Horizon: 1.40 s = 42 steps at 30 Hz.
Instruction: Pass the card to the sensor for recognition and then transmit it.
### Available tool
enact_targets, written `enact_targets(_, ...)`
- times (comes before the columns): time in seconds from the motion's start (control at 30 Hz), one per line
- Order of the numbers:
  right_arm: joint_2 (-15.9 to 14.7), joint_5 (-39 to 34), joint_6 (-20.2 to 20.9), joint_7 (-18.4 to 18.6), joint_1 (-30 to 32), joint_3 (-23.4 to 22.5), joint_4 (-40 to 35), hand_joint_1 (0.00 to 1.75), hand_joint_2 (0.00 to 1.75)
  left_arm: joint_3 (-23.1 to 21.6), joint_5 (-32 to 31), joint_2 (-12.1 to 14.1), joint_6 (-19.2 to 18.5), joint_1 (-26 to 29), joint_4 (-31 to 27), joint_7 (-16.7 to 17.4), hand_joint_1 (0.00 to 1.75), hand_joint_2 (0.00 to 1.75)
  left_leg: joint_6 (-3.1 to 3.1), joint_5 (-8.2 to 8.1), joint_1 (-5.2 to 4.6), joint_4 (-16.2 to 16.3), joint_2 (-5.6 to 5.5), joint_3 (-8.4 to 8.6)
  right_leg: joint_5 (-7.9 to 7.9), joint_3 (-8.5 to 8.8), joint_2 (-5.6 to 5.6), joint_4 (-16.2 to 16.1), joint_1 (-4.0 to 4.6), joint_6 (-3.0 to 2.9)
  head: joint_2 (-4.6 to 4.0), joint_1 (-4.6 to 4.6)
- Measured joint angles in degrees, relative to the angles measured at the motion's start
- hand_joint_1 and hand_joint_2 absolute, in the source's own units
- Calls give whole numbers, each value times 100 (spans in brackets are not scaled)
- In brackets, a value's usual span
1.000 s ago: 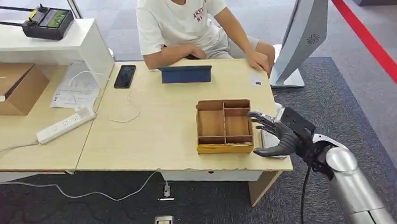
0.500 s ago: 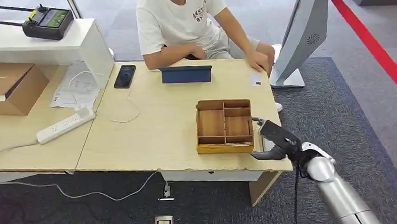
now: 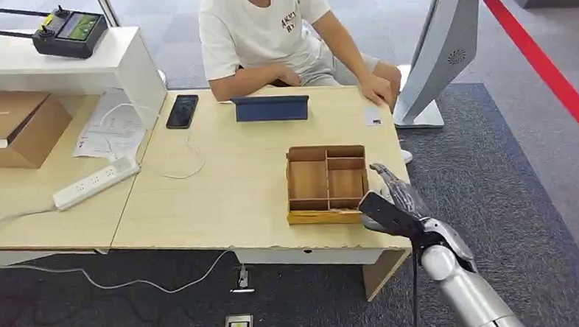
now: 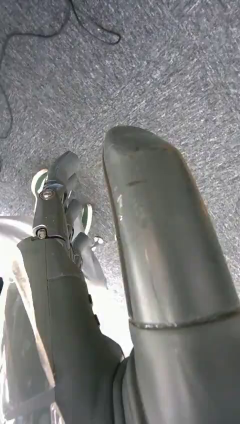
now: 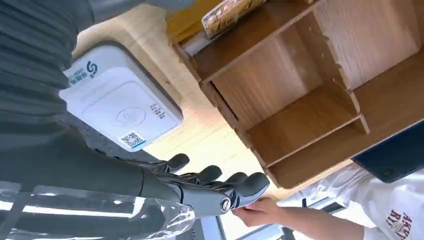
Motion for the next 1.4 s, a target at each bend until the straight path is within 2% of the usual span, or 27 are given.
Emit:
enact_targets(0.4,98,173,-125,-422,-11,75,210,0,175,0,9,2,7,-1,0,-20,0,0,0,0,0,0,0,0,0,0,0,0,0,0,0,-2)
enact_targets(0.5,98,534,-534,-531,-9,129,206,0,175,0,9,2,7,-1,0,-20,0,0,0,0,0,0,0,1,0,0,0,0,0,0,0,0)
enact_targets(0.67,144,1280,-1583,-739,6,254,197,0,175,0,35,0,7,0,0,-33,0,0,0,0,0,0,1,1,0,0,0,0,0,0,0,0)
enact_targets(0.83,241,1686,-2098,-831,35,402,208,0,175,0,57,0,9,-1,0,-87,0,0,0,0,0,0,0,2,0,0,0,0,0,0,0,0)
enact_targets(1.4,276,1699,-2212,-973,83,673,212,0,175,0,26,114,-11,-2,0,-129,0,0,0,0,0,0,1,2,0,-1,0,0,0,0,0,0)
